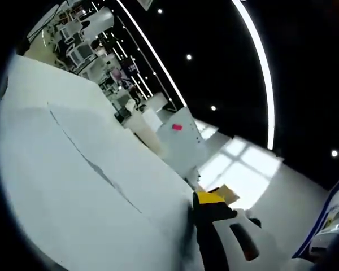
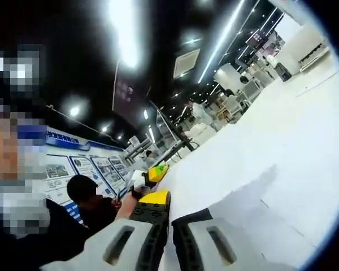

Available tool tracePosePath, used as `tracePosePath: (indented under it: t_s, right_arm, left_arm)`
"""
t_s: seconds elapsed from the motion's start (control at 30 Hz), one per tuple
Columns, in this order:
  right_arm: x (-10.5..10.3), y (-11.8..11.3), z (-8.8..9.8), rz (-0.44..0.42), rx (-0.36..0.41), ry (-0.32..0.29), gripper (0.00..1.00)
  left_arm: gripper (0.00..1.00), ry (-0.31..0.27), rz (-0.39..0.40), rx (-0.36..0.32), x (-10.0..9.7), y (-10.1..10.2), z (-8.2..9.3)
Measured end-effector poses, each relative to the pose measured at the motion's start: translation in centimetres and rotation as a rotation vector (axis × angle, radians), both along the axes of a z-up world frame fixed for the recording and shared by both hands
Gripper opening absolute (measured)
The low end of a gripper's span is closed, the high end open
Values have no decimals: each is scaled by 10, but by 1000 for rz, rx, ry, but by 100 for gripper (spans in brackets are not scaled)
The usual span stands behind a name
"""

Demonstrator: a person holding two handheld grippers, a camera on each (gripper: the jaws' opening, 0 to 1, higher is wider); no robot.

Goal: Organize the stack of printing papers by aligning and flattening the scattered papers on the table

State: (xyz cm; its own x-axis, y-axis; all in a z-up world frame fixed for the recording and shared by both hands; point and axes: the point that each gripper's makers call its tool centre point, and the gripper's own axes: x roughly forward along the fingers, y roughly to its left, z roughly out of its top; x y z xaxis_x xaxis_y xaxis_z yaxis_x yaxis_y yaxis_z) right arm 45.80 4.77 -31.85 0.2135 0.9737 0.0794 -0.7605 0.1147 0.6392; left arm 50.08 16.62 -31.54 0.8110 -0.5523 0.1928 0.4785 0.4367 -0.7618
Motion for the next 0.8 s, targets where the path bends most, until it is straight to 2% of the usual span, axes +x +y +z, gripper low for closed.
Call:
tracePosePath:
  t_s: [0.1,0.33,0.37,0.6,0.8]
  right_arm:
    - [-6,1,-2,56,-26,12,0]
    - [-11,0,-5,105,-53,19,0]
    - [-18,1,-5,144,-57,28,0]
    - [-30,10,-12,202,-90,21,0]
    - [-33,13,-17,213,-119,17,0]
  left_arm:
    - [19,2,-9,4,0,0,0]
    - [19,3,-33,14,0,-1,0]
    - [19,4,-35,17,-1,-3,1]
    - [20,1,-48,30,-2,-8,1]
    - [19,2,-46,24,-2,-8,1]
